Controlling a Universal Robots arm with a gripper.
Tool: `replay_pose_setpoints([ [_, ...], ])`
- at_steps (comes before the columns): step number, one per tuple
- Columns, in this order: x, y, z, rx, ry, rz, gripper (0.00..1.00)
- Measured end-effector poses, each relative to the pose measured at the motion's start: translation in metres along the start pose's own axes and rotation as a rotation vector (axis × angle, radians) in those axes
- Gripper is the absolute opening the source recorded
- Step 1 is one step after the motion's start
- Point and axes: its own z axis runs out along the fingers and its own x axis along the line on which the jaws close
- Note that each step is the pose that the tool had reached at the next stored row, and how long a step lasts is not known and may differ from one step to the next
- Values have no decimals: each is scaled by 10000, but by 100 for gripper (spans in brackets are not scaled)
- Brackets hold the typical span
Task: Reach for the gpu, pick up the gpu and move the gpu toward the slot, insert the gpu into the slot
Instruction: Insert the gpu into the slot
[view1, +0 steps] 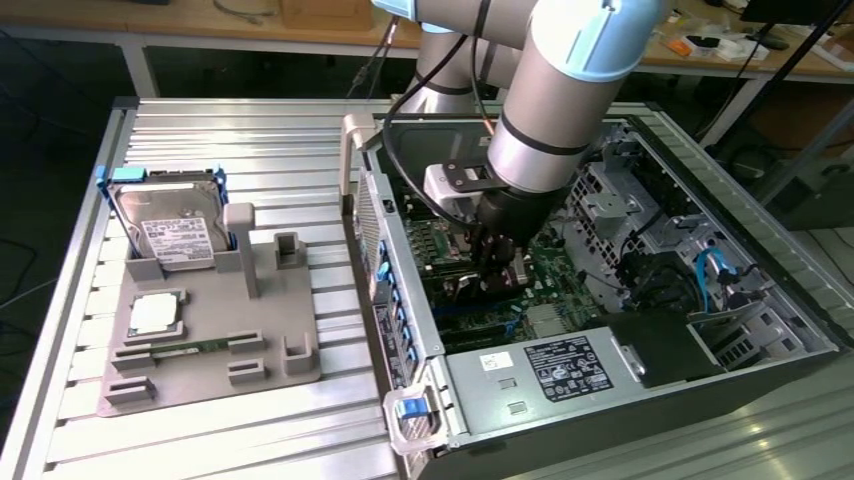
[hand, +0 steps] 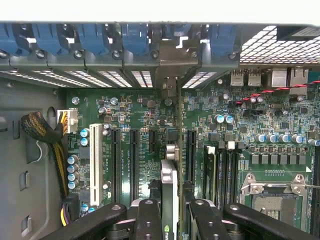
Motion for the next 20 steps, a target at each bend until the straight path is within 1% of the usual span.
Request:
replay_pose_setpoints([
  [7,-1,1,-18,4,-7,0,27],
  [20,0,6,-44,-3,-1,-1,27],
])
